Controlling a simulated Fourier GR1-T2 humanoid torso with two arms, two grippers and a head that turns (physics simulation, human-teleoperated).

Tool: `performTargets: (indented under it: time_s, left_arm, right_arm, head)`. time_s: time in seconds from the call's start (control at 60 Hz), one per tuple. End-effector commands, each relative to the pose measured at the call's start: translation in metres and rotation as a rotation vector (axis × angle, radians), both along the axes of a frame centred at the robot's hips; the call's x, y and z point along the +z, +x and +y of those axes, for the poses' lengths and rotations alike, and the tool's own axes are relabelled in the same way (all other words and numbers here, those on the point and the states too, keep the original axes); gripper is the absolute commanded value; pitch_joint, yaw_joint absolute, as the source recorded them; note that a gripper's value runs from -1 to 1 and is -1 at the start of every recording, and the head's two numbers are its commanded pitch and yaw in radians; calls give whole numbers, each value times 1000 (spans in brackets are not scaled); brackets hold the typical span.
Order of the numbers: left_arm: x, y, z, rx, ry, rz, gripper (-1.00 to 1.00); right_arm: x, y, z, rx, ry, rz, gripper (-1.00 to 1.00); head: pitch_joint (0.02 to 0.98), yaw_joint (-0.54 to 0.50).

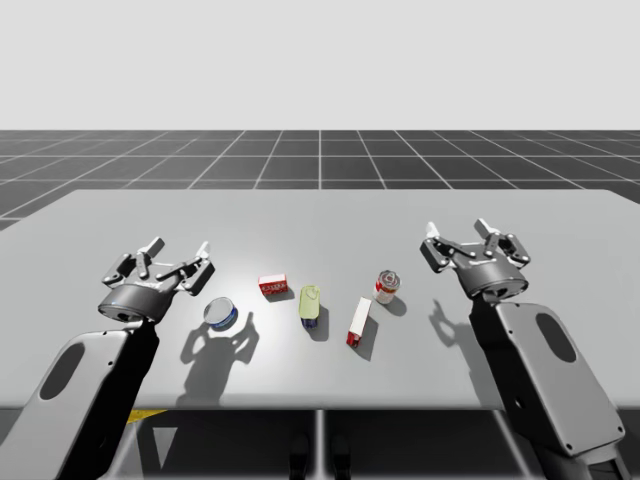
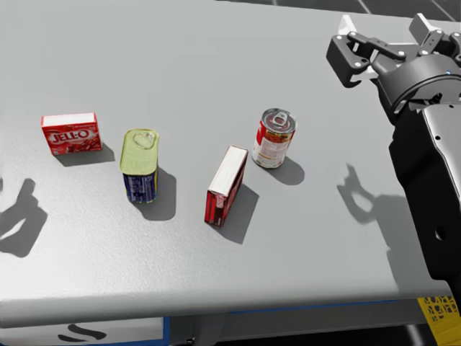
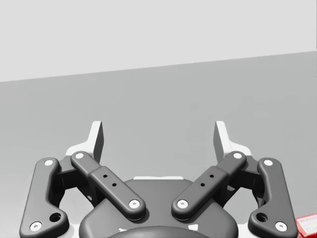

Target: Lift the pudding box off the table.

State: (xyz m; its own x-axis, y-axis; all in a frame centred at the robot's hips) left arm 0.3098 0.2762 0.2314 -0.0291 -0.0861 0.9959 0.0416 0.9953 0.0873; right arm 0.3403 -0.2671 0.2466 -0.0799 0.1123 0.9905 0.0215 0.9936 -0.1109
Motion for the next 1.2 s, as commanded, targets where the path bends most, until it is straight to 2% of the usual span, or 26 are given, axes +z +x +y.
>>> performTargets:
  time_s: [0.017, 0.183, 0.25, 0.267, 0.4, 0.65, 0.783, 0.833, 0.85, 0.867, 0.9, 0.95, 1.05, 1.1, 1.2]
  left_arm:
    - [0, -1, 1, 3, -10, 2, -1000]
    - [1, -1, 2, 0, -17, 3, -1000]
    - [0, -1, 2, -2, -17, 4, -1000]
    - [0, 0, 2, -3, -16, 5, -1000]
    - [0, 0, 2, -2, -16, 9, -1000]
    - [1, -1, 3, -2, -23, 5, -1000]
    - [1, -1, 3, 0, -25, 4, -1000]
    - [1, -1, 4, 0, -26, 3, -1000]
    - [1, -1, 4, 0, -27, 3, -1000]
    - [1, -1, 4, 0, -26, 4, -1000]
    - [1, -1, 4, 1, -26, 4, -1000]
    - [1, -1, 4, 0, -27, 4, -1000]
    - [1, -1, 4, 0, -26, 5, -1000]
    - [1, -1, 4, 0, -26, 5, -1000]
    - [1, 0, 4, 1, -26, 6, -1000]
  right_arm:
    - [13, -13, 8, 7, 20, -20, -1000]
    - [32, -44, 26, 20, 18, -10, -1000]
    - [36, -53, 36, 4, -5, -12, -1000]
    - [39, -63, 44, 11, -22, -21, -1000]
    - [39, -87, 65, 51, -14, 2, -1000]
    - [15, -134, 101, 142, 33, 70, -1000]
    - [3, -151, 117, 171, 37, 99, -1000]
    - [-4, -156, 122, 179, 25, 102, -1000]
    - [-6, -158, 124, 186, 30, 111, -1000]
    - [-10, -160, 127, 183, 55, 124, -1000]
    - [-13, -163, 131, 171, 79, 125, -1000]
    - [-20, -168, 137, 166, 88, 135, -1000]
    - [-33, -178, 147, 170, 89, 181, -1000]
    - [-40, -184, 152, 166, 77, 204, -1000]
    - [-47, -190, 159, 160, 86, 247, -1000]
  head:
    - [875, -165]
    - [866, -171]
    - [864, -173]
    - [862, -176]
    - [861, -178]
    - [860, -168]
    - [860, -169]
    - [860, -170]
    - [859, -169]
    - [860, -168]
    - [860, -167]
    - [860, -166]
    - [861, -165]
    - [861, -165]
    - [859, -164]
